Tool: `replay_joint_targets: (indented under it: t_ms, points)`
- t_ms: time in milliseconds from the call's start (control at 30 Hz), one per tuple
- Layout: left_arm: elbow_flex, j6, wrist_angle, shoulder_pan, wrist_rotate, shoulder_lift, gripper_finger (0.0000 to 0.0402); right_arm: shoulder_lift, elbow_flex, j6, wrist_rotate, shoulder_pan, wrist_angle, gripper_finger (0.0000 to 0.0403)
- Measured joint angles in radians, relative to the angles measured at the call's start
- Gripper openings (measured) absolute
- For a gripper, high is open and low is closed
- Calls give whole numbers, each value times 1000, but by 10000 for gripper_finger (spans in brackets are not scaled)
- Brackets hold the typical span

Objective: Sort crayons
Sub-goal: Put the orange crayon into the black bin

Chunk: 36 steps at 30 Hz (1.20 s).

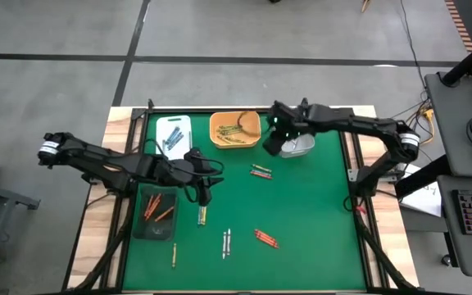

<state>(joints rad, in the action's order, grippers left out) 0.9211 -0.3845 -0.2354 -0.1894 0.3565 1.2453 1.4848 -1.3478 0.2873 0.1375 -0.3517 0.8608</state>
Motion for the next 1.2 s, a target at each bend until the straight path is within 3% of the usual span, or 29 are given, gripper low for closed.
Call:
replay_joint_targets:
  t_ms: [267, 533, 700, 833, 1000, 1200]
  points:
    - [0, -69, 19, -13, 0, 70, 87, -66, 66, -8, 103, 241, -154, 89]
    - [0, 52, 43, -14, 0, 138, 87, -75, 183, -149, 119, 386, -345, 89]
    - [0, 105, 51, -14, 0, 128, 87, -75, 318, -178, 88, 406, -475, 89]
    - [0, 194, 69, -14, 0, 114, 87, -75, 464, -193, 22, 406, -701, 89]
    - [0, 264, 67, -14, 0, 111, 87, -75, 604, -209, 20, 406, -978, 89]
    - [0, 272, 58, -14, 0, 111, 87, -75, 650, -238, 27, 404, -1053, 89]
